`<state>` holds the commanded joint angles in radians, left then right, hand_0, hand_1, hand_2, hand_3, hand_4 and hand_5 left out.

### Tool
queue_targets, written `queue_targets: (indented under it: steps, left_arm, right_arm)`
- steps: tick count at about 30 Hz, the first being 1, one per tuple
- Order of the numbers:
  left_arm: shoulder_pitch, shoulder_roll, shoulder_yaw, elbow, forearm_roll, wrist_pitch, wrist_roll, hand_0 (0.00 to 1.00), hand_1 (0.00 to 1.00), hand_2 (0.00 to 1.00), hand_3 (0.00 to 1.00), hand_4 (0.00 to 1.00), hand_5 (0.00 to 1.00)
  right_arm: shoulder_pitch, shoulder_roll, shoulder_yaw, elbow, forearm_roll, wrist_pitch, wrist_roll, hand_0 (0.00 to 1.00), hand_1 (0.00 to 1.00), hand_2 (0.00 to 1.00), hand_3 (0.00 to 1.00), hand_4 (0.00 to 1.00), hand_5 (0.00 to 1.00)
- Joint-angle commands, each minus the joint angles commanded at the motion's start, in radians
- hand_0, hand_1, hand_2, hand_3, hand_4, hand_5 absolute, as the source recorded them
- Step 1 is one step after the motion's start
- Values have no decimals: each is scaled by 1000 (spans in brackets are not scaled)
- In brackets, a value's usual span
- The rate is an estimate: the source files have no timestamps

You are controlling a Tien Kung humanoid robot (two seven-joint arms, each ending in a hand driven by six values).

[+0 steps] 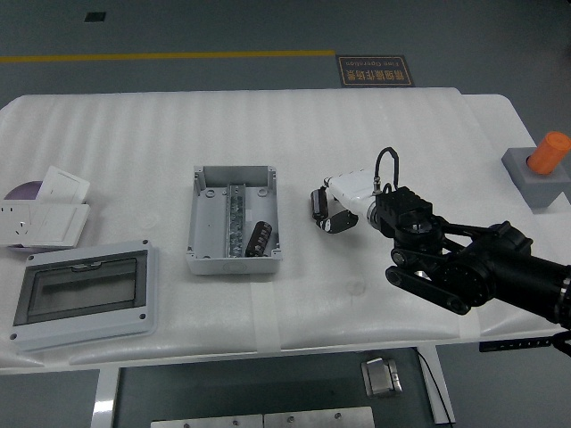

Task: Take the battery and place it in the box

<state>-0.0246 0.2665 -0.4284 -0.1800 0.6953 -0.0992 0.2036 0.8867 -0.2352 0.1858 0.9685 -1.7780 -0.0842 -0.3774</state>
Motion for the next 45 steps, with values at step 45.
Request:
queue_targets:
  steps: [45]
  left_arm:
    - [19, -9, -4, 0, 4, 4, 0, 614, 640, 518, 589, 628, 460]
  right_arm:
    - [-121, 55, 179, 305, -163, -96, -20, 925, 835, 856, 919, 666, 348]
